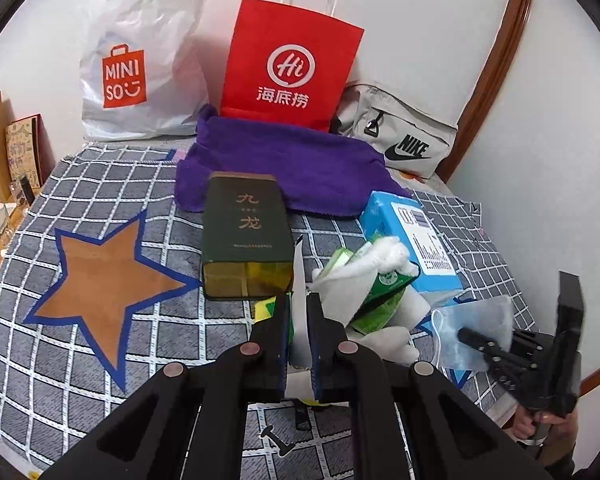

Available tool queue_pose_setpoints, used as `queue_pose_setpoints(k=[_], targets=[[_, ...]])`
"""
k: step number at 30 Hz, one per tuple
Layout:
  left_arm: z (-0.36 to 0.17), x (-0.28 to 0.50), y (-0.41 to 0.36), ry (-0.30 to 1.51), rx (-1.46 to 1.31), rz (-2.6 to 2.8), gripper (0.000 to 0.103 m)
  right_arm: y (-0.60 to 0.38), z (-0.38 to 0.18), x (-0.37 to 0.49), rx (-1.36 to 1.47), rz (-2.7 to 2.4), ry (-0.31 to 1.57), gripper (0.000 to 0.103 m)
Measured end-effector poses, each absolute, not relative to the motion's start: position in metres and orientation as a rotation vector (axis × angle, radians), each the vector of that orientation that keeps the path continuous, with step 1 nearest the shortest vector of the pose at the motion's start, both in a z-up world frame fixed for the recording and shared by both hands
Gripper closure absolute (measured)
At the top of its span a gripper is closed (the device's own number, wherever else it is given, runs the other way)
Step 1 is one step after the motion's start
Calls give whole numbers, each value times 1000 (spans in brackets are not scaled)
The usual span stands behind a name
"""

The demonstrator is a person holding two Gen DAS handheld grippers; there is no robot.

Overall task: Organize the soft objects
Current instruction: 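Lift and carry the mesh bag and sachet toward the purple towel with both tools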

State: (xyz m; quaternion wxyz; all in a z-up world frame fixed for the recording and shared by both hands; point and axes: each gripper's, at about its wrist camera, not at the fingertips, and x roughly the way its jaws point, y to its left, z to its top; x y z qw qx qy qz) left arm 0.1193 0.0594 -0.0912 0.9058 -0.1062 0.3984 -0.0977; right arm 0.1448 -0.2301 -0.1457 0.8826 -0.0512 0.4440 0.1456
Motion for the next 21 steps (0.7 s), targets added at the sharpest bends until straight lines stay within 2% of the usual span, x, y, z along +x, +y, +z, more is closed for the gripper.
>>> queue_pose_setpoints(k=[11, 21], targets=[[-71, 127, 70, 797, -224, -168, 95, -230, -98, 155, -35, 374, 852, 101], [-55, 161, 73, 798, -207, -142, 95, -221, -56, 200, -24, 405, 793, 101]])
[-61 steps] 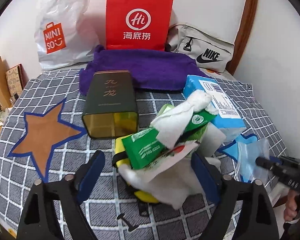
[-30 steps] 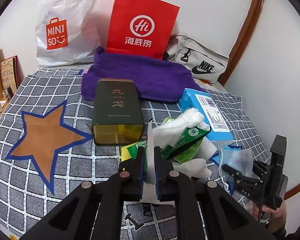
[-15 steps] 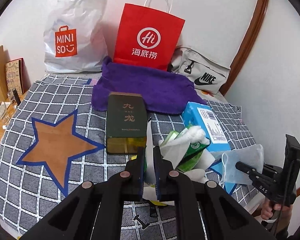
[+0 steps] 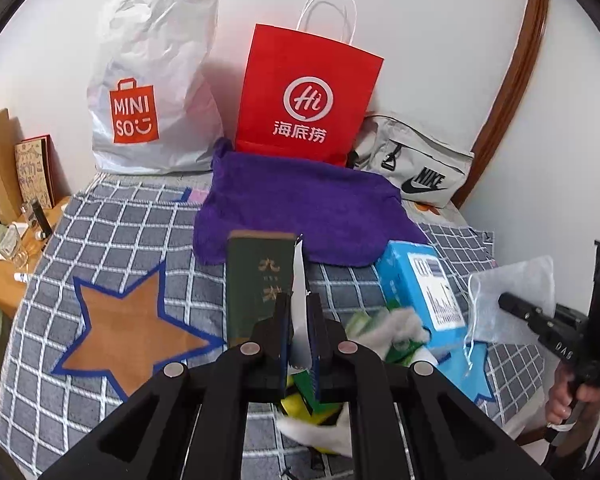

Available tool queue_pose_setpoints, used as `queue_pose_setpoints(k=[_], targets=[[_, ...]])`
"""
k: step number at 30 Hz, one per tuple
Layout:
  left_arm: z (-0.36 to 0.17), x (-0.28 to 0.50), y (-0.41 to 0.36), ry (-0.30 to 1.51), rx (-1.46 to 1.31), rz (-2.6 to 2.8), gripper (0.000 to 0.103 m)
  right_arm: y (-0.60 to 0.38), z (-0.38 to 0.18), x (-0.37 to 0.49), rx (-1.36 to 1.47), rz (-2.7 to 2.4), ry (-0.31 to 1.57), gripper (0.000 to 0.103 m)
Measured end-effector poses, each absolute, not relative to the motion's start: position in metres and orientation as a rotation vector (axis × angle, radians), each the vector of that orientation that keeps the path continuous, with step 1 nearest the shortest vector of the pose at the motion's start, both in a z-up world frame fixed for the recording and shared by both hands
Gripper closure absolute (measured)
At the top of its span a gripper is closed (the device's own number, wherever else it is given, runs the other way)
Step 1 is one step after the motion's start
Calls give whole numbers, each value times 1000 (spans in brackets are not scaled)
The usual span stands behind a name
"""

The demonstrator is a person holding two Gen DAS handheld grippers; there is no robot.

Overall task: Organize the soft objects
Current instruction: 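Lift and carry the mesh bag and sachet toward the purple towel with both tools, then lower both items onto the purple towel and open both tools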

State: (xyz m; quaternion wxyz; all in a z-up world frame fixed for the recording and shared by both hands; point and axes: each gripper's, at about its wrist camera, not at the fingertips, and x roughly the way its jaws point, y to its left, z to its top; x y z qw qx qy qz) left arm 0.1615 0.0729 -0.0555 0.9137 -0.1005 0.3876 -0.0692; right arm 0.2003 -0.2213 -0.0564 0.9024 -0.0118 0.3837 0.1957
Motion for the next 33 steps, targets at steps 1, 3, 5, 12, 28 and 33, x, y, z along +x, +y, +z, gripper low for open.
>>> queue_pose_setpoints(k=[1, 3, 5, 12, 28, 33], targets=[[-54, 168, 73, 803, -203, -132, 95, -220, -55, 206, -25, 403, 791, 101], [-53, 178, 73, 809, -188, -120, 95, -218, -50, 221, -25, 404, 786, 101], [-52, 189, 72, 815, -178, -112, 95, -215, -48, 234, -24, 407, 780, 101], [-46, 230, 68, 826, -148, -101, 95, -203, -41, 283, -4, 435, 775, 101], [-63, 315, 69, 853, -133, -94, 95, -182, -62, 388, 5, 463, 827, 101], [-75, 344, 72, 880, -132, -92, 95, -170, -75, 417, -20, 480, 858, 101]])
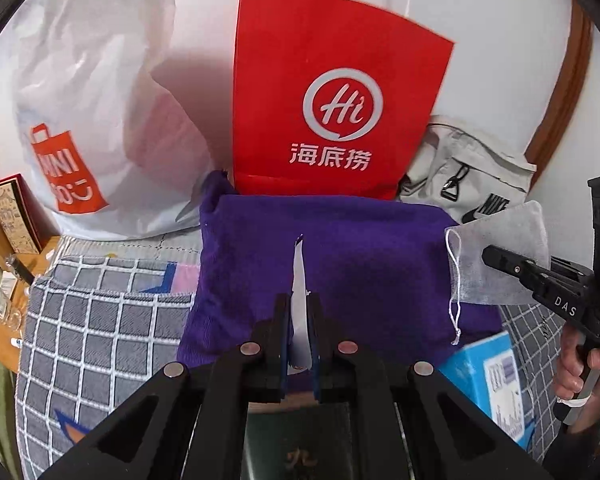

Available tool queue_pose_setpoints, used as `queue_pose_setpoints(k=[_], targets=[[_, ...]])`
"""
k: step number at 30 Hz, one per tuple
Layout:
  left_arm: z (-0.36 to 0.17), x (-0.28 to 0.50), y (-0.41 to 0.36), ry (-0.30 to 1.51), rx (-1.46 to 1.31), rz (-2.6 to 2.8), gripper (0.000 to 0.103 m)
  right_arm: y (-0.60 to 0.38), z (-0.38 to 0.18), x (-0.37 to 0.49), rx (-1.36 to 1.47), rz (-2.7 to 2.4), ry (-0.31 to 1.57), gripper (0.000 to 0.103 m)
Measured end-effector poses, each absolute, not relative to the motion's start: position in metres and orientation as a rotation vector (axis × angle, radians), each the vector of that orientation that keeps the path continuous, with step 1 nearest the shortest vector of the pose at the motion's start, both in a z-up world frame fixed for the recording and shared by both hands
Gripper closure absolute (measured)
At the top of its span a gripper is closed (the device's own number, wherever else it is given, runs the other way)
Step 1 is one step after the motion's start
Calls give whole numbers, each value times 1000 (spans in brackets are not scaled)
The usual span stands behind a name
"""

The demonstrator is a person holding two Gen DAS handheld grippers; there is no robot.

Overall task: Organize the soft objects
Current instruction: 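Lower both items onto the purple towel and open both tools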

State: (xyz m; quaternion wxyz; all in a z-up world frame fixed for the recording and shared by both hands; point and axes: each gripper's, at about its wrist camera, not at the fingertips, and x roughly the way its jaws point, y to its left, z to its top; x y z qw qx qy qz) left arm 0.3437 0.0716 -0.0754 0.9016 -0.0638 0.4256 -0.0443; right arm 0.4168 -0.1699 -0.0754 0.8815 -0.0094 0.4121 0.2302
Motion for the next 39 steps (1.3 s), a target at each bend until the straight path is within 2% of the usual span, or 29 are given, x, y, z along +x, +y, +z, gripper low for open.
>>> queue_pose_setpoints(k=[21, 31, 33, 35, 37, 39], targets=[[-116, 437, 66, 954, -164, -123, 94, -158, -137, 493, 23, 585, 1044, 101], [-146, 458, 71, 1042, -191, -138, 94, -161, -155, 506, -13, 555, 1128, 96], [-146, 459, 73, 1042, -190, -132, 94, -161, -155, 505, -64, 529, 1118, 86], [-146, 459, 74, 1040, -185, -121, 94, -159, -154, 503, -110, 508, 1102, 57], [-146, 459, 77, 1048, -199, -123, 88, -157, -150, 500, -153, 493, 1064, 45], [-144, 458, 79, 1046, -213, -122, 74, -158, -147, 498, -192, 476, 1040, 41]])
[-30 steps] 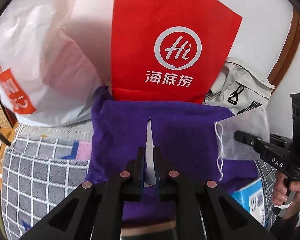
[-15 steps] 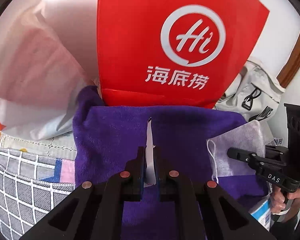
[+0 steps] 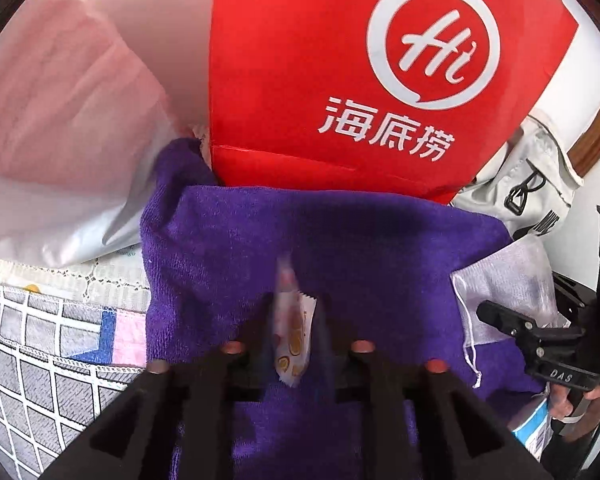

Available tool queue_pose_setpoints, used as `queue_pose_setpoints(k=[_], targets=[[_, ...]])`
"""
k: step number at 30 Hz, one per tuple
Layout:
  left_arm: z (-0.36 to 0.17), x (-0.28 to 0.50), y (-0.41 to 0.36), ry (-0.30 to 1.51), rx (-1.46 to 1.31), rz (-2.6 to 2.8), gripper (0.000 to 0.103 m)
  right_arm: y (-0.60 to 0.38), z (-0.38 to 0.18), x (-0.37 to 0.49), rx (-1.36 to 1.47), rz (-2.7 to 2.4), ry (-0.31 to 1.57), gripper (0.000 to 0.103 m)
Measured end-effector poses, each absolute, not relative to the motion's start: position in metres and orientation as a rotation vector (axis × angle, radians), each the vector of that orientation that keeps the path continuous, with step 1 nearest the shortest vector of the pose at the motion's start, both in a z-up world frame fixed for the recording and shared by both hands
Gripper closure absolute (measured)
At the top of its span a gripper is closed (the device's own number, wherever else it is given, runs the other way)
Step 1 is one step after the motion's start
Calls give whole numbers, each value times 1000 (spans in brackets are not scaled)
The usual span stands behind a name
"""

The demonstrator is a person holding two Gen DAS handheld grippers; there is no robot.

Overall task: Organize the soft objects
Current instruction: 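Lower both items onto the purple towel and open both tools, then move both tools back to the pile of items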

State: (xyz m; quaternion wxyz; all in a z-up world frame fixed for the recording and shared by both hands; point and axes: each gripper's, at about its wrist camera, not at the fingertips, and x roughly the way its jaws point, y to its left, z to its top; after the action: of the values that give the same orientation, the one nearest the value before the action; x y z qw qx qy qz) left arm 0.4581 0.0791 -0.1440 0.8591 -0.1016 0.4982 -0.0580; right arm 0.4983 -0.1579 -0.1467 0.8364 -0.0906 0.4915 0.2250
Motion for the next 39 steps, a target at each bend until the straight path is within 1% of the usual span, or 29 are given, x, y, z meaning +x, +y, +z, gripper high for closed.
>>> queue_pose_setpoints(k=[2, 4, 6, 8, 10, 13, 14, 16, 19, 29, 39], targets=[[-141, 454, 83, 1033, -220, -113, 71, -157, -144, 495, -223, 454, 1019, 38], [-137, 451, 87, 1033, -219, -110, 63, -160, -141, 492, -236, 451, 1015, 32], [-132, 447, 90, 1020, -215, -106, 51, -160, -138, 489, -246, 440, 999, 31], [-125, 439, 91, 1003, -202, -99, 48, -162, -133, 486, -251, 426, 989, 30], [-117, 435, 93, 994, -199, -96, 47, -165, -125, 482, -249, 420, 972, 25], [-109, 426, 94, 990, -197, -100, 47, -165, -111, 475, -214, 450, 945, 23], [-108, 423, 95, 987, -195, -101, 47, -164, -106, 472, -186, 484, 938, 18], [-102, 414, 93, 980, -190, -108, 47, -160, -101, 469, -129, 561, 936, 14], [-96, 404, 81, 971, -185, -122, 47, -158, -97, 466, -91, 575, 958, 14], [-77, 363, 86, 932, -194, -117, 47, -159, -75, 432, -56, 528, 918, 14], [-55, 294, 81, 866, -190, -127, 47, -150, -63, 351, -66, 523, 888, 14]])
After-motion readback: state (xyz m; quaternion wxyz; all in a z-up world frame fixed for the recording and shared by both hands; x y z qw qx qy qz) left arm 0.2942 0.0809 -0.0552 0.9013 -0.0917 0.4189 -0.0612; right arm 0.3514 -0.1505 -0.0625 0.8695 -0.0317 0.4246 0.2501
